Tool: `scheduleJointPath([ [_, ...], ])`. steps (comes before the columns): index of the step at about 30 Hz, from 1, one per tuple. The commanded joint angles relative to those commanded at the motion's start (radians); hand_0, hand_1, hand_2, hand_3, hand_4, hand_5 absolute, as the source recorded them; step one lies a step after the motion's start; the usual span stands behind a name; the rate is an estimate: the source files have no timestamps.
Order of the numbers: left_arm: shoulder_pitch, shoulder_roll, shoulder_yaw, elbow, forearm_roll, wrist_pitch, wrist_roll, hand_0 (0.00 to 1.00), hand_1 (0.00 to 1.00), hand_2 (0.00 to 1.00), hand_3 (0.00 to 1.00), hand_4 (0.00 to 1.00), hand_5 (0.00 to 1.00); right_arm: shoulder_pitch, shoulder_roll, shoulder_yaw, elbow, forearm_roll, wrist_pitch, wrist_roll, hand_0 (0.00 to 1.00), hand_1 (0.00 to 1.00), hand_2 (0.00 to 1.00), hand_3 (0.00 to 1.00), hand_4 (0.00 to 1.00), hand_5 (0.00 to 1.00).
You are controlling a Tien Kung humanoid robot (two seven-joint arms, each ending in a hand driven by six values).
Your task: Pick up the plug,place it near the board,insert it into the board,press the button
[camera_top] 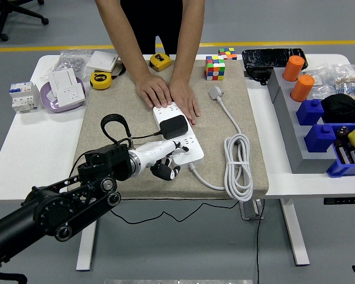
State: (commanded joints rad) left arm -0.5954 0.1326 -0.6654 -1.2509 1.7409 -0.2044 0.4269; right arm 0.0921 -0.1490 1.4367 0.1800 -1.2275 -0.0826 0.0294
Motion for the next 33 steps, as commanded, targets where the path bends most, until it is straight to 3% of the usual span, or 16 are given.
scheduleJointPath([
  [33, 0.013, -0.009, -0.018, -0.011, 0.008, 0.028, -0.026, 0.102, 0.039, 0.155, 0.828, 0.437, 0.118, -0.010, 0.003, 0.001, 0.000, -0.003, 0.000, -0.003, 0.754, 0.743, 0.724, 0.776, 0.998, 0.968],
])
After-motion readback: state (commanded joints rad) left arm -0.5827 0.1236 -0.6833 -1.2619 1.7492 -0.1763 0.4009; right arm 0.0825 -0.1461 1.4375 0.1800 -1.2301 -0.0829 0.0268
